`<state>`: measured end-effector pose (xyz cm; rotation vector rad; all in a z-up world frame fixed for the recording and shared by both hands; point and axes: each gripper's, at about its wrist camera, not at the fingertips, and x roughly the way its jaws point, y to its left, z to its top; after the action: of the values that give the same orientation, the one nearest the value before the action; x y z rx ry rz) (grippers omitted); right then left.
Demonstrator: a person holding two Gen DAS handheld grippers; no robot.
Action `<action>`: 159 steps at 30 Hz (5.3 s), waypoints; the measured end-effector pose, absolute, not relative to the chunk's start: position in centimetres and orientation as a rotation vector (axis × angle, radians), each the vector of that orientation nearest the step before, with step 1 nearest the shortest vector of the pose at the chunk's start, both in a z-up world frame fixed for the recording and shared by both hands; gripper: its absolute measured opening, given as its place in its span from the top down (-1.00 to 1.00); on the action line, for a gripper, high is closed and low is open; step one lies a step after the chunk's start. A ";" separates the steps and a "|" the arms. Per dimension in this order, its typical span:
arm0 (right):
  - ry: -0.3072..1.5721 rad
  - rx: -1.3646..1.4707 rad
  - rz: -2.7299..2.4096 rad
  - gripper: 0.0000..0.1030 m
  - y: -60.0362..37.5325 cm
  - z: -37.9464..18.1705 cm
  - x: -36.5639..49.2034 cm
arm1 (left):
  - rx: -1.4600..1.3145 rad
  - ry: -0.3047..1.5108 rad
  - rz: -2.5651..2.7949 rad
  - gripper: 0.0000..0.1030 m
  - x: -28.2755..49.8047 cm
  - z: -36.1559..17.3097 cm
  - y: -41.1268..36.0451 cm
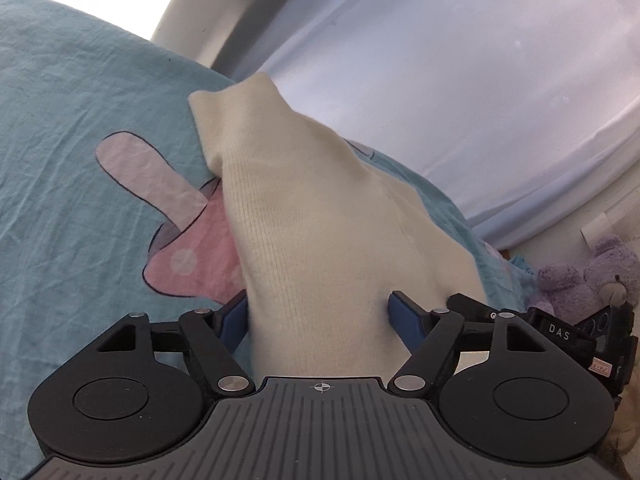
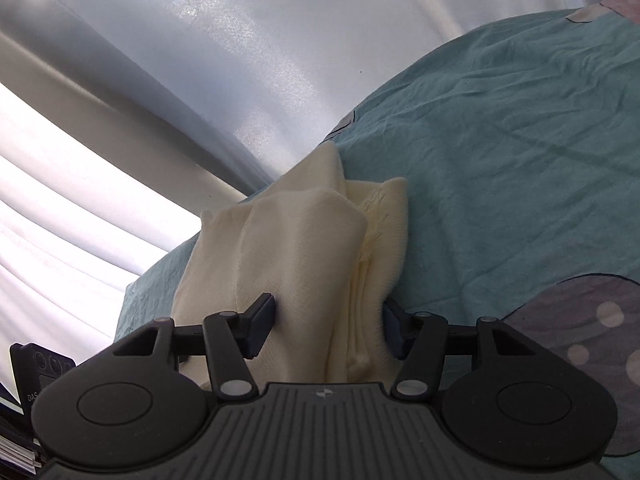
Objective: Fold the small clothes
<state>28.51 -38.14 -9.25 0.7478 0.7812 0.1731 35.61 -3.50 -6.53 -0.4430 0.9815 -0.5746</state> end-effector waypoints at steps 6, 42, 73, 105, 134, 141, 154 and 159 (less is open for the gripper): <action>0.777 0.719 0.169 0.18 -37.1 -9.1 29.2 | -0.434 0.964 -0.564 0.01 35.9 -6.4 -3.8; 0.788 -0.031 0.166 0.31 -21.0 -5.0 30.0 | -0.173 0.838 -0.185 -0.81 35.3 -4.5 -1.9; 0.797 -0.116 0.130 0.29 -20.3 -4.2 20.3 | -0.129 0.926 -0.252 -0.98 25.7 -2.8 0.4; 1.077 -0.079 0.203 -0.73 -18.5 -4.8 10.2 | -0.211 1.046 -0.347 -0.98 18.5 -1.7 2.7; 1.053 -0.004 0.033 -0.92 -16.6 -3.2 9.7 | 0.116 1.019 -0.185 -1.00 13.3 0.2 1.1; 1.053 0.007 -0.029 -0.92 -16.6 -3.2 9.9 | 0.140 1.013 -0.205 -1.00 13.5 0.2 0.4; 1.061 0.007 -0.102 -0.92 -16.6 -3.1 10.7 | 0.163 1.018 -0.215 -1.00 14.3 0.1 -0.1; 1.096 0.000 -0.126 -0.92 -16.4 -3.1 12.1 | 0.176 1.014 -0.185 -1.00 15.1 0.5 -0.1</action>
<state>12.13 -16.36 -3.12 -0.0004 1.0958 -0.1261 15.14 -0.06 0.45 0.1756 1.0144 -0.1852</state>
